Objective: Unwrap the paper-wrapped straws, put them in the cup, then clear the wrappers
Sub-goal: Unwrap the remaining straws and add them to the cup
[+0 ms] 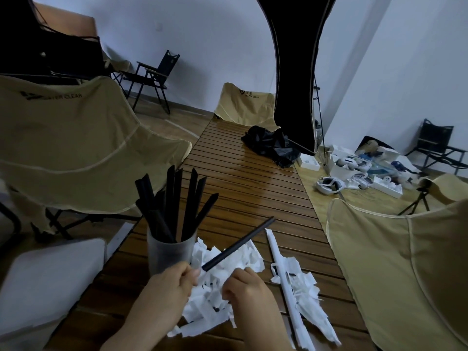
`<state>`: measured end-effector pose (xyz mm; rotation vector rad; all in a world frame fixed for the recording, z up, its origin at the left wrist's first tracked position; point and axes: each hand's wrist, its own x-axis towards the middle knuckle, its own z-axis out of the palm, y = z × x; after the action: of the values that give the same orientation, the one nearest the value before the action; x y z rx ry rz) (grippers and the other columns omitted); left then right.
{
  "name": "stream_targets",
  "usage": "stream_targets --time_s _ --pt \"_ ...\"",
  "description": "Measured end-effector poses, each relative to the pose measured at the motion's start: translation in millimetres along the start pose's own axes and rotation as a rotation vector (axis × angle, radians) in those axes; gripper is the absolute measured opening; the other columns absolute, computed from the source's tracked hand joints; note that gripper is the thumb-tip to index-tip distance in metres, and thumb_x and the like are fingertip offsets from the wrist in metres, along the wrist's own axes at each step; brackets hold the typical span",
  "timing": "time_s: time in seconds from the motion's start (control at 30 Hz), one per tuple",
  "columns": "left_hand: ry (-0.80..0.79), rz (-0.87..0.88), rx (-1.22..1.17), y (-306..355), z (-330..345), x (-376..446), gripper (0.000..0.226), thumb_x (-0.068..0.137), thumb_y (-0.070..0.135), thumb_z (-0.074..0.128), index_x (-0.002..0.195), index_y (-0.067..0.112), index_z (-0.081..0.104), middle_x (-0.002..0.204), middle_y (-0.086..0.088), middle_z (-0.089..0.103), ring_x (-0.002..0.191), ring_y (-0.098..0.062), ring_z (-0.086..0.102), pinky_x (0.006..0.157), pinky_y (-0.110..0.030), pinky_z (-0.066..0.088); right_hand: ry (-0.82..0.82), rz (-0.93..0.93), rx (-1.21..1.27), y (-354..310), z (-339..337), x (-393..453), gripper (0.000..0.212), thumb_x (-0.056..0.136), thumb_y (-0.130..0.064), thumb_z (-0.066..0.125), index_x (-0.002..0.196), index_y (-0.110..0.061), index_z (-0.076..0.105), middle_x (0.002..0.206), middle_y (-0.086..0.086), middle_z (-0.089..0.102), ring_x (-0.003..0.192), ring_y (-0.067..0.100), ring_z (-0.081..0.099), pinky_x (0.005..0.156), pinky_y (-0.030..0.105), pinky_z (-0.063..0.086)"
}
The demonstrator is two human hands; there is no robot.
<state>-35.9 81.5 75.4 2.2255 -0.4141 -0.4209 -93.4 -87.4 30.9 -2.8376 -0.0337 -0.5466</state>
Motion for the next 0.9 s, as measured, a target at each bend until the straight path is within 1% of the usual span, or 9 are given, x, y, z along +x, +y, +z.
stream_targets --time_s 0.1,0.2,0.33,0.43,0.5,0.57,0.67,0.8,0.9 --pt "0.026 0.042 0.049 -1.3 -2.0 -1.9 0.019 0.095 0.046 0.049 0.082 0.031 0.05 0.075 0.008 0.06 0.069 -0.004 0.058 0.064 -0.017 0.046 -0.023 0.084 0.072 6.5 2.6 -0.8 0.029 0.06 0.0 0.074 0.073 -0.024 0.065 0.074 -0.009 0.06 0.065 0.01 0.058 0.051 0.016 0.043" --pt "0.043 0.052 0.114 -1.2 3.2 -3.0 0.015 0.093 0.044 0.052 0.085 0.033 0.047 0.075 0.009 0.059 0.068 -0.005 0.057 0.063 -0.017 0.046 0.008 0.175 0.078 0.8 -2.0 0.7 0.027 0.079 -0.013 0.071 0.104 -0.023 0.068 0.099 -0.007 0.067 0.089 0.013 0.064 0.071 0.018 0.048" --pt "0.098 0.116 0.174 1.3 9.2 -2.9 0.007 0.094 0.042 0.052 0.092 0.037 0.046 0.083 0.014 0.06 0.076 -0.002 0.059 0.073 -0.019 0.052 0.171 0.166 0.074 -12.4 -16.8 1.8 0.032 0.065 -0.014 0.084 0.09 -0.026 0.067 0.085 -0.015 0.062 0.078 0.007 0.06 0.064 0.016 0.049" --pt "0.096 0.216 0.158 1.4 10.7 -4.8 0.005 0.094 0.039 0.053 0.096 0.036 0.049 0.088 0.017 0.059 0.078 -0.004 0.059 0.071 -0.017 0.05 0.174 0.021 0.06 -12.0 -19.5 4.4 0.025 0.073 -0.018 0.077 0.093 -0.029 0.067 0.091 -0.016 0.062 0.084 0.007 0.056 0.072 0.022 0.047" --pt "0.107 0.326 0.105 -1.7 11.6 -4.4 0.011 0.092 0.036 0.054 0.1 0.029 0.057 0.091 0.012 0.064 0.085 -0.011 0.062 0.078 -0.029 0.053 0.147 -0.046 0.03 -9.7 -19.0 6.0 0.016 0.074 -0.024 0.07 0.087 -0.033 0.07 0.085 -0.019 0.064 0.08 0.004 0.057 0.074 0.018 0.04" --pt "0.106 0.381 0.101 -2.2 9.6 -6.0 0.014 0.091 0.035 0.055 0.102 0.028 0.06 0.094 0.01 0.066 0.09 -0.013 0.062 0.082 -0.032 0.052 0.104 -0.067 0.012 -6.6 -17.1 6.3 0.01 0.076 -0.031 0.062 0.078 -0.036 0.071 0.075 -0.019 0.065 0.07 -0.001 0.057 0.071 0.013 0.034" --pt "0.068 0.422 0.081 -4.3 9.4 -4.3 0.013 0.09 0.034 0.057 0.1 0.026 0.062 0.094 0.01 0.066 0.091 -0.012 0.061 0.081 -0.027 0.051 0.095 -0.075 0.053 -3.3 -16.0 6.4 0.02 0.077 -0.03 0.052 0.072 -0.034 0.071 0.069 -0.017 0.065 0.06 -0.002 0.056 0.066 0.011 0.033" --pt "0.04 0.419 0.021 -4.5 9.9 -1.1 0.009 0.09 0.029 0.06 0.096 0.023 0.063 0.09 0.01 0.065 0.088 -0.01 0.061 0.074 -0.013 0.045 0.145 -0.123 0.067 -4.1 -19.7 7.5 0.021 0.075 -0.027 0.05 0.069 -0.03 0.071 0.067 -0.015 0.064 0.057 0.0 0.055 0.065 0.013 0.032" --pt "0.046 0.425 0.013 -3.6 8.0 -1.9 0.008 0.09 0.029 0.061 0.096 0.024 0.063 0.09 0.012 0.065 0.087 -0.007 0.06 0.074 -0.01 0.044 0.203 -0.158 0.071 -5.4 -23.5 8.3 0.023 0.075 -0.026 0.049 0.066 -0.029 0.071 0.065 -0.015 0.064 0.058 0.0 0.054 0.063 0.013 0.034"
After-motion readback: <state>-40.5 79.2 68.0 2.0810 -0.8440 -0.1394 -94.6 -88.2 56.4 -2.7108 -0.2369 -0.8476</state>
